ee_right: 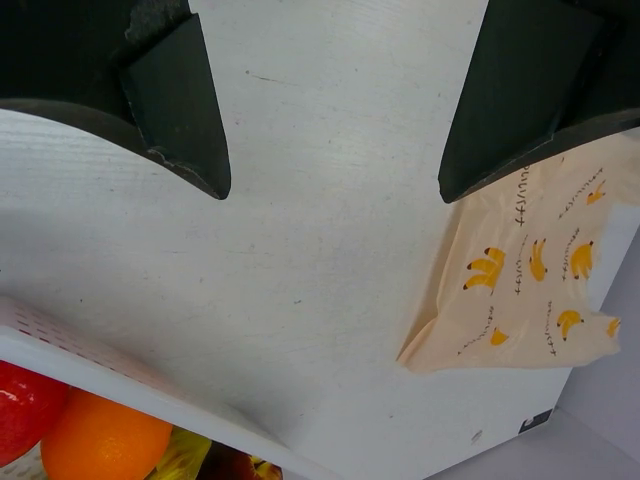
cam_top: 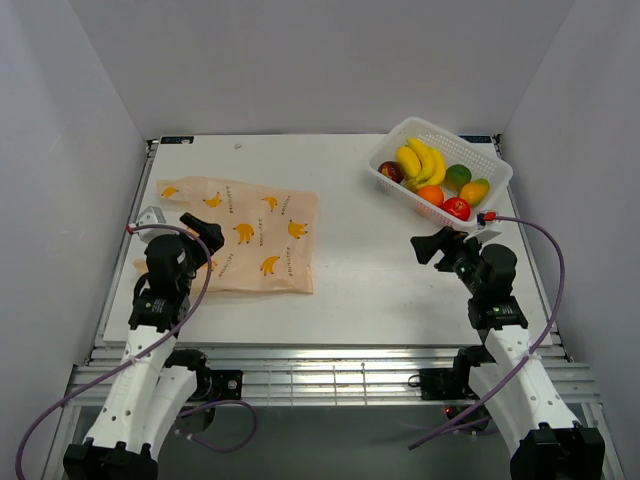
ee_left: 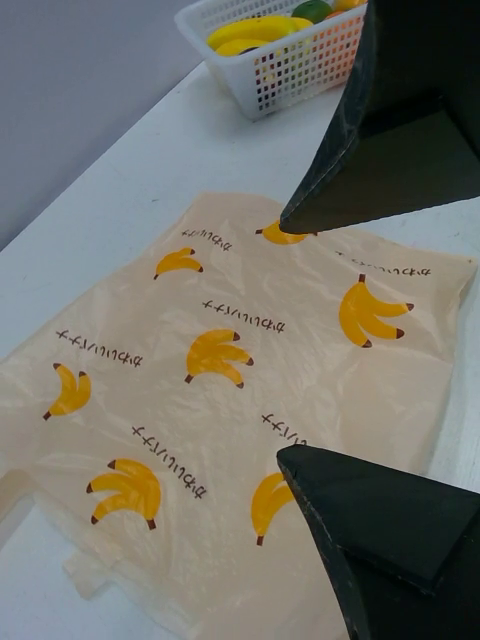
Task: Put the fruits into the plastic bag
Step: Expand the plastic bag at the center of the board.
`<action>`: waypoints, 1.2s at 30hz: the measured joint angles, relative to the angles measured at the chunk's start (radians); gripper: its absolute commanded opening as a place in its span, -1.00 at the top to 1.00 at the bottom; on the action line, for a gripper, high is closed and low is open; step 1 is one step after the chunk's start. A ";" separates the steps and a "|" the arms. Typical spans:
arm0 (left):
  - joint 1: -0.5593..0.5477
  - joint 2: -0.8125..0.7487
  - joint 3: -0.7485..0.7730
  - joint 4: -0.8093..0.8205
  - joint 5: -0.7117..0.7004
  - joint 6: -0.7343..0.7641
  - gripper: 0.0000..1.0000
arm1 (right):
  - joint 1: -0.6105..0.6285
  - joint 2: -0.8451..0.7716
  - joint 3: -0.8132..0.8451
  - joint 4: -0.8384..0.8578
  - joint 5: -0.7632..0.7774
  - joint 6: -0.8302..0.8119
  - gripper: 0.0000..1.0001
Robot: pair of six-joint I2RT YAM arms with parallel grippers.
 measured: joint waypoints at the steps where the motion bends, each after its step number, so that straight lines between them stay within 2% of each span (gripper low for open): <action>1: 0.000 -0.005 0.000 -0.014 -0.017 -0.010 -0.96 | 0.000 0.000 0.000 0.000 0.002 0.000 -0.80; 8: 0.000 0.048 0.012 -0.130 -0.152 -0.075 -0.96 | 0.000 0.034 -0.002 0.010 -0.012 0.000 -0.80; 18: 0.024 0.326 0.167 -0.267 -0.335 -0.181 -0.96 | 0.000 0.053 -0.003 0.018 -0.060 0.000 -0.80; 24: 0.229 0.476 0.198 -0.377 -0.343 -0.247 -0.96 | 0.000 0.054 -0.003 0.035 -0.076 0.000 -0.80; 29: 0.368 0.502 0.208 -0.502 -0.372 -0.356 -0.96 | 0.000 0.074 -0.003 0.041 -0.092 -0.001 -0.80; 36: 0.483 0.600 0.220 -0.437 -0.324 -0.353 -0.96 | 0.000 0.082 -0.006 0.071 -0.156 -0.001 -0.80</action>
